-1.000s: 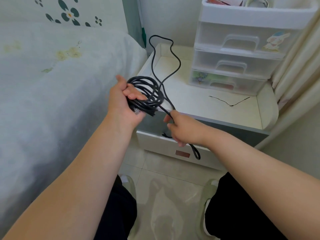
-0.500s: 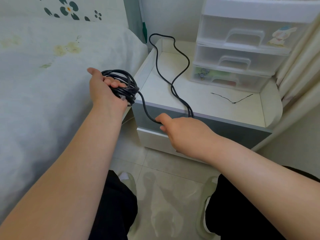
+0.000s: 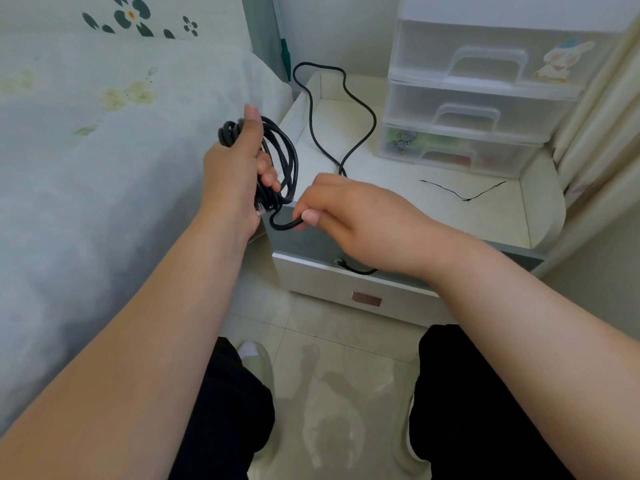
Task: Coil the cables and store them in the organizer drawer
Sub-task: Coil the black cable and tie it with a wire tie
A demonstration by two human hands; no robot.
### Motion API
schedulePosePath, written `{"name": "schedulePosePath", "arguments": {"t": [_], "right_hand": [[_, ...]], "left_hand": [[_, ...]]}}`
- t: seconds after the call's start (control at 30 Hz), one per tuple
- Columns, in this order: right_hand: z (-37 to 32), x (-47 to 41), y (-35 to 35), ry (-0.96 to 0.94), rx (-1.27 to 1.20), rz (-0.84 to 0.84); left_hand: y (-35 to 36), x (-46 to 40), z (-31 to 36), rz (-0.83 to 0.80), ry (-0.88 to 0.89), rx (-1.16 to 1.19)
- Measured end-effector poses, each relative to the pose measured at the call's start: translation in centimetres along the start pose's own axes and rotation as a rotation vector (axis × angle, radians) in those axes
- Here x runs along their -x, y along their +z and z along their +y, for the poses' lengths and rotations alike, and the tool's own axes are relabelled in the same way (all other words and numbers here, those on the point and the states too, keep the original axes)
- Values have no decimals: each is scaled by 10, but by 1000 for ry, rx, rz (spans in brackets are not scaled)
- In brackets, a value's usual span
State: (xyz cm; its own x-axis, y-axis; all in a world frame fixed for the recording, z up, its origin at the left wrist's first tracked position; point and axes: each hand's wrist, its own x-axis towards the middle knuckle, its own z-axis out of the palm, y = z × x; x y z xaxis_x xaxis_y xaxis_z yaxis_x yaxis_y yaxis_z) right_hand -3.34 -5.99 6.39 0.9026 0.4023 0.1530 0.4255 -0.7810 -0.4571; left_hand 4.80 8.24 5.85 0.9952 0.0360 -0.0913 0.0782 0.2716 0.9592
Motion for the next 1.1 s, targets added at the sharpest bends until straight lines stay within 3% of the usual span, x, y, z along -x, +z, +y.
{"name": "schedulePosePath", "arguments": {"t": [0.23, 0.47, 0.67, 0.9, 1.1], "right_hand": [[8, -3, -11, 60, -295, -30], [14, -6, -16, 140, -369, 29], [33, -17, -13, 266, -368, 129], [44, -24, -18, 346, -505, 136], [51, -24, -16, 320, -605, 124]], "left_hand": [[2, 6, -7, -221, -33, -402], [10, 21, -9, -413, -88, -682], [11, 26, -10, -615, -253, -557], [6, 25, -11, -839, -293, -436], [2, 30, -9, -855, -227, -438]]}}
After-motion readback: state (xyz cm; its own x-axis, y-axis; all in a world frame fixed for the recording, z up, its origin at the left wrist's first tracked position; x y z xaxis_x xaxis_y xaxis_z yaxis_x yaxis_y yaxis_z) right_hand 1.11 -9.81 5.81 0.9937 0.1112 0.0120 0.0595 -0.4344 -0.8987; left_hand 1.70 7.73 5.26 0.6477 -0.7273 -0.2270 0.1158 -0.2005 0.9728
